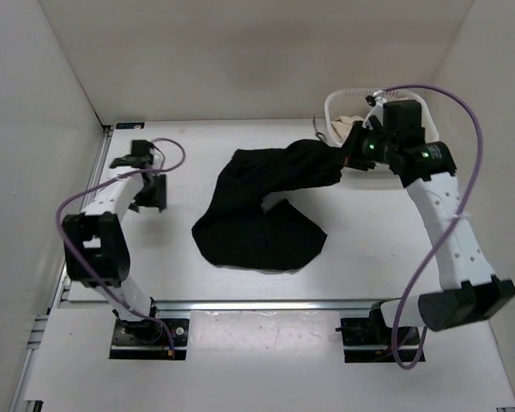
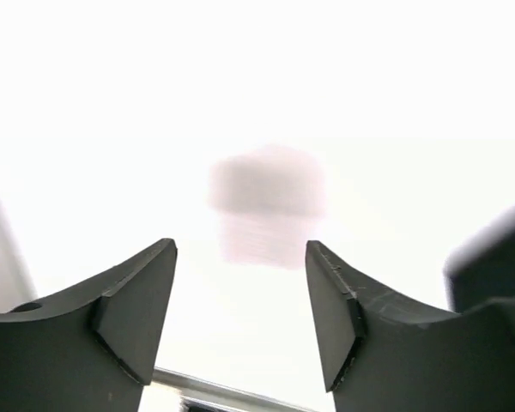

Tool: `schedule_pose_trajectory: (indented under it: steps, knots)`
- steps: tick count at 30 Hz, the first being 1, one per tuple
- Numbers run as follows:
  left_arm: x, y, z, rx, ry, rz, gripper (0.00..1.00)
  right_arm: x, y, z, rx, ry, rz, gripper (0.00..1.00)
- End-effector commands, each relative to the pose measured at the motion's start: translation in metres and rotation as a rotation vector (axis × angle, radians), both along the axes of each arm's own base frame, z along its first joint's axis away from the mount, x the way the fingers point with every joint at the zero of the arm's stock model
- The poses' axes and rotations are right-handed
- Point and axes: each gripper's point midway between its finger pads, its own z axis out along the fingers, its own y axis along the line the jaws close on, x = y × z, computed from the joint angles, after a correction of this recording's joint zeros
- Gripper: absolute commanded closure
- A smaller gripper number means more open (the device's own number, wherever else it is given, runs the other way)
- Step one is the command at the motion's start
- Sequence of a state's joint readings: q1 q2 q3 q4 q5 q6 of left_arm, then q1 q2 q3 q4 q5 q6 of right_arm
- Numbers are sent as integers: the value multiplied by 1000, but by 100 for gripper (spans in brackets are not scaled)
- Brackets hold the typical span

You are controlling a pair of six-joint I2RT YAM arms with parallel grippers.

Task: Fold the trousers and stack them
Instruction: Flatten the trousers out

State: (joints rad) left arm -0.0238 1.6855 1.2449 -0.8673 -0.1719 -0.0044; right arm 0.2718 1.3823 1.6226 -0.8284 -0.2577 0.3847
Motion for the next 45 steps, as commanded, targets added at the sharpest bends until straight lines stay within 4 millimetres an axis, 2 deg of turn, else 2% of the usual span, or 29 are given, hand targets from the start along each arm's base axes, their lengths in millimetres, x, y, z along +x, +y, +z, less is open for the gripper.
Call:
schedule_pose_trajectory:
  steps: [1, 4, 6, 7, 9, 10, 11, 12, 13, 14, 15, 17, 19, 20, 22, 24, 28, 29, 30, 32, 34, 35, 37, 38, 40, 41, 42, 43, 45]
  knots:
    - [21, 57, 87, 199, -264, 147, 86, -40, -7, -4, -8, 98, 34, 100]
    - [26, 83, 125, 232, -362, 227, 86, -46, -31, 9, -16, 56, -55, 100]
    - [20, 78, 130, 208, -346, 213, 86, -45, -43, 20, 9, 35, -110, 100]
    - [21, 49, 128, 161, -327, 130, 85, -47, -43, 23, 11, 26, -110, 100]
    - [6, 9, 115, 93, -235, 13, 69, -42, -40, 30, 30, 11, -105, 100]
    - [0, -35, 106, 28, -203, -114, 62, -40, -41, 27, 22, 19, -112, 100]
    - [-11, -56, 86, 8, -144, -183, 59, -40, -44, 29, 11, 18, -127, 100]
    - [-21, -78, 77, -16, -109, -251, 56, -36, -50, 25, -7, 30, -157, 100]
    - [-34, -114, 61, -44, -52, -365, 51, -31, -53, 20, -21, 41, -171, 100]
    - [-51, -136, 46, -116, 15, -430, 39, -28, -60, 24, -19, 33, -194, 100]
    - [-59, -150, 38, -153, 45, -471, 34, -24, -60, 22, -11, 37, -194, 100]
    - [-63, -173, 19, -217, 95, -518, 28, -20, -62, 22, 5, 41, -195, 100]
    - [-63, -181, -4, -224, 158, -525, 27, -17, -64, 23, 11, 42, -199, 100]
    - [-55, -190, -3, -251, 148, -534, 25, -13, -63, 22, 11, 42, -199, 100]
    - [-51, -203, -17, -297, 202, -540, 24, -14, -63, 11, 5, 72, -199, 100]
    - [-48, -223, -19, -364, 225, -567, 21, -13, -65, 7, -3, 75, -207, 100]
    - [-60, -237, -61, -356, 352, -584, 21, -12, -75, -4, -30, 98, -238, 100]
    - [-71, -238, -76, -354, 408, -585, 28, -11, -80, -4, -36, 95, -246, 100]
    - [-76, -238, -84, -366, 435, -582, 41, -10, -83, -4, -35, 95, -255, 100]
    - [-83, -236, -93, -367, 471, -573, 85, -5, -90, -8, -28, 106, -274, 100]
    - [-82, -226, -100, -309, 475, -564, 86, 3, -95, -3, -5, 103, -283, 100]
    - [-72, -218, -97, -268, 434, -556, 86, 6, -97, 0, 4, 106, -283, 100]
    - [-36, -180, -78, -112, 299, -493, 86, 12, -105, 4, 14, 119, -290, 100]
    - [-18, -165, -64, -74, 229, -454, 86, 16, -109, 24, 8, 64, -289, 100]
    - [31, -111, -10, 5, 36, -299, 86, 18, -115, 37, -8, 44, -300, 100]
    - [43, -89, 12, 34, -25, -240, 86, 21, -117, 51, -12, 12, -309, 100]
    - [56, -69, 45, 50, -121, -182, 86, 21, -118, 54, -19, -2, -303, 100]
    - [71, -30, 79, 82, -209, -77, 86, 16, -118, 59, -18, -19, -303, 100]
    - [70, 0, 128, 98, -320, 3, 86, 4, -119, 52, -27, 1, -312, 100]
